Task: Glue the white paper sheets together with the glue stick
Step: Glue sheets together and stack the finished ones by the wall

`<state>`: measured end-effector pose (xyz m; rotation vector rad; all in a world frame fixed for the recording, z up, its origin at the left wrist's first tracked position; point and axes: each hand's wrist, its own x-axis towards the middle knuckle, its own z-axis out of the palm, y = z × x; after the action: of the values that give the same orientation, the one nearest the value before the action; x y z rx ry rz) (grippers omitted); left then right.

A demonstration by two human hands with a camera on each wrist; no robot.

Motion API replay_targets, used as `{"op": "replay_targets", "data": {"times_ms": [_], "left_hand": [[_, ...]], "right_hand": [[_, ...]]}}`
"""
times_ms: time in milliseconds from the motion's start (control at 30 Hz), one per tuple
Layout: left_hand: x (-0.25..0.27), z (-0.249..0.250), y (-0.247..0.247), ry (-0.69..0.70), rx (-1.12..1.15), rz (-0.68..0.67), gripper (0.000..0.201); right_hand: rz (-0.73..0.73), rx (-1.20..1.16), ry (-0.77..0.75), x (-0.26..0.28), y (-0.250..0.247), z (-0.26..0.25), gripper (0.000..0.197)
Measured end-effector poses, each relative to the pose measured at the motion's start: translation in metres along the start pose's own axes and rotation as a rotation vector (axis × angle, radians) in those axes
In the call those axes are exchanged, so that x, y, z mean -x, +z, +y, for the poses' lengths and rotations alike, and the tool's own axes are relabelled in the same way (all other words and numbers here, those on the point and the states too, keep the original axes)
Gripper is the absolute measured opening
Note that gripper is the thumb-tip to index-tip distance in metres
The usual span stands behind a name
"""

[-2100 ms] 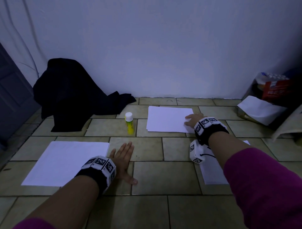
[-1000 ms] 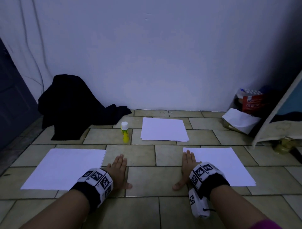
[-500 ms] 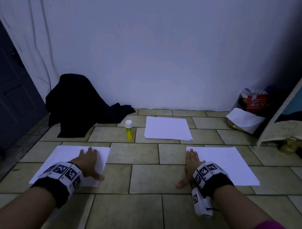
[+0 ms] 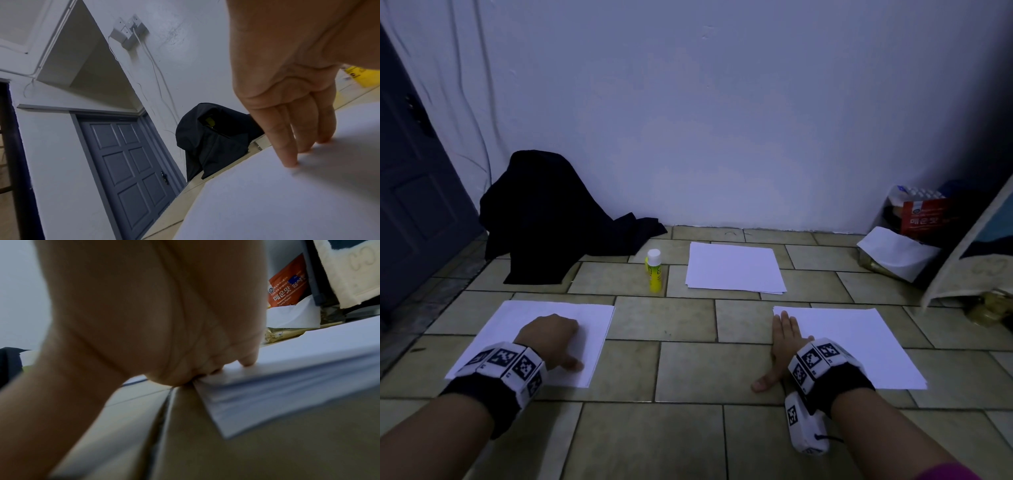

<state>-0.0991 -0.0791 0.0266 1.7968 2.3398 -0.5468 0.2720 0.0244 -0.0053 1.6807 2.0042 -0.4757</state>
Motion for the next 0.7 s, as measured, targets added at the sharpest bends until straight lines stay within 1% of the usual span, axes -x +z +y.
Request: {"op": "replay_targets", "data": {"times_ms": [67, 167, 333, 400, 467, 500, 567, 633, 700], "left_hand": [[0.0, -0.001, 0.002, 0.011, -0.015, 0.009, 0.063], [-0.003, -0.004, 0.005, 0.039, -0.04, 0.023, 0.052], [-0.003, -0.009, 0.005, 0.071, -0.033, 0.013, 0.052], [-0.003, -0.012, 0.003, 0.068, -0.01, 0.031, 0.044], [-0.001, -0.015, 0.001, 0.042, -0.011, 0.095, 0.031], [0.001, -0.015, -0.001, 0.019, -0.018, 0.137, 0.027], [0.005, -0.014, -0.006, -0.032, 0.002, 0.231, 0.03], [0.009, -0.015, -0.012, -0.069, 0.084, 0.331, 0.035], [0.012, -0.018, -0.017, -0.11, 0.167, 0.422, 0.032]], "right_hand": [[-0.002, 0.004, 0.003, 0.0, 0.0, 0.001, 0.149], [-0.001, 0.009, 0.008, -0.001, 0.001, 0.001, 0.15], [0.008, 0.01, 0.011, -0.002, 0.002, 0.001, 0.15], [-0.002, 0.015, 0.01, -0.003, 0.002, 0.001, 0.151], [-0.013, 0.021, 0.01, -0.003, 0.002, 0.002, 0.151], [-0.016, 0.022, 0.011, -0.003, 0.001, 0.002, 0.152], [-0.017, 0.022, 0.011, -0.003, 0.001, 0.002, 0.152], [-0.013, 0.026, 0.011, -0.003, 0.001, 0.001, 0.151], [-0.005, 0.026, 0.012, -0.003, 0.001, 0.001, 0.151]]}}
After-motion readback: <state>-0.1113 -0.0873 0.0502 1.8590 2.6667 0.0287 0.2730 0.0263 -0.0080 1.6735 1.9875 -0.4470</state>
